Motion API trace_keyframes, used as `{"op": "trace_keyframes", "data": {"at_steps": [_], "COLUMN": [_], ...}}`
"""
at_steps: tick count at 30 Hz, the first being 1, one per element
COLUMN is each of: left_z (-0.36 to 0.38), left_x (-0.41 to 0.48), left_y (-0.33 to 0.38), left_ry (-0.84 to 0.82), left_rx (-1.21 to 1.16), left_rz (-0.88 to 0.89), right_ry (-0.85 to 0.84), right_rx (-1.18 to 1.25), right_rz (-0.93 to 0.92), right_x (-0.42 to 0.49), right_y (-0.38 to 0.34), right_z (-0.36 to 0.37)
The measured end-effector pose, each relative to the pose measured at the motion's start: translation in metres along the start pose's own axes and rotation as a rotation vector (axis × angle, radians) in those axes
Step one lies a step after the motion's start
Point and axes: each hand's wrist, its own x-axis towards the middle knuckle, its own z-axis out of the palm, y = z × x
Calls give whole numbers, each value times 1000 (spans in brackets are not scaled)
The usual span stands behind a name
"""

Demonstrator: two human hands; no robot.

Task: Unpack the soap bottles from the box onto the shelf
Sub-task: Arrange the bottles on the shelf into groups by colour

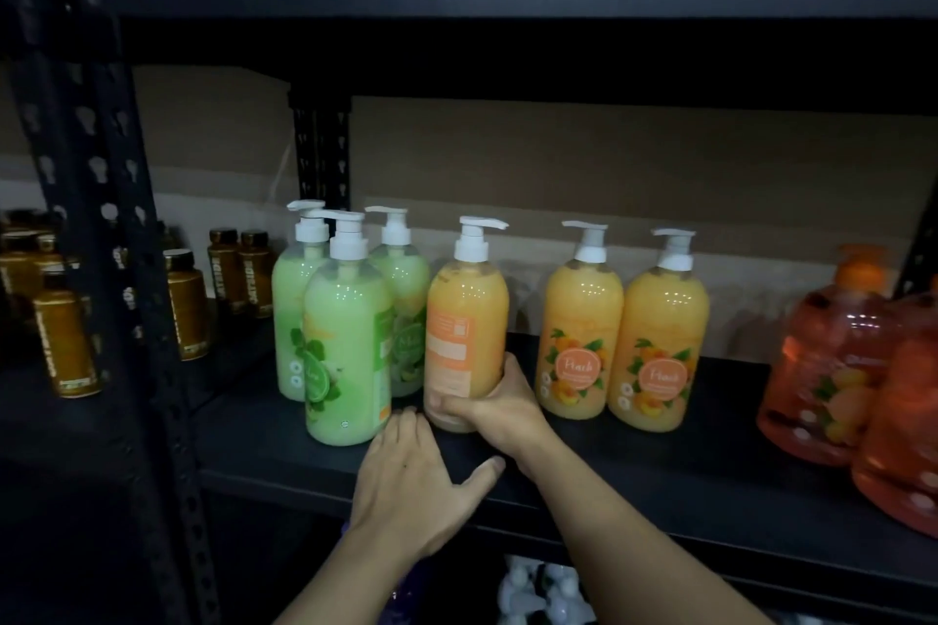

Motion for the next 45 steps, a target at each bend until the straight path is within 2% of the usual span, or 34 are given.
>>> {"op": "trace_keyframes", "data": {"at_steps": [8,12,18,25,42,45], "left_z": [-20,-30,-27,-18,-12,-12], "left_x": [-3,-5,-3,9,13,14], "left_y": [-1,5,25,62,79,78], "left_ry": [-185,-262,-318,-382,-359,-342], "left_rx": [39,58,69,23,-14,-20], "left_rz": [36,28,33,114,163,155], "right_ry": [40,119,259,344,394,361], "right_rx": [-6,-36,-102,-93,-138,-146], "right_rz": [-7,30,99,93,24,29], "right_x": [-47,-75,-98,-94,-80,-79], "right_y": [11,15,21,29,34,34], "right_z": [-45,-82,-128,-138,-135,-133]}}
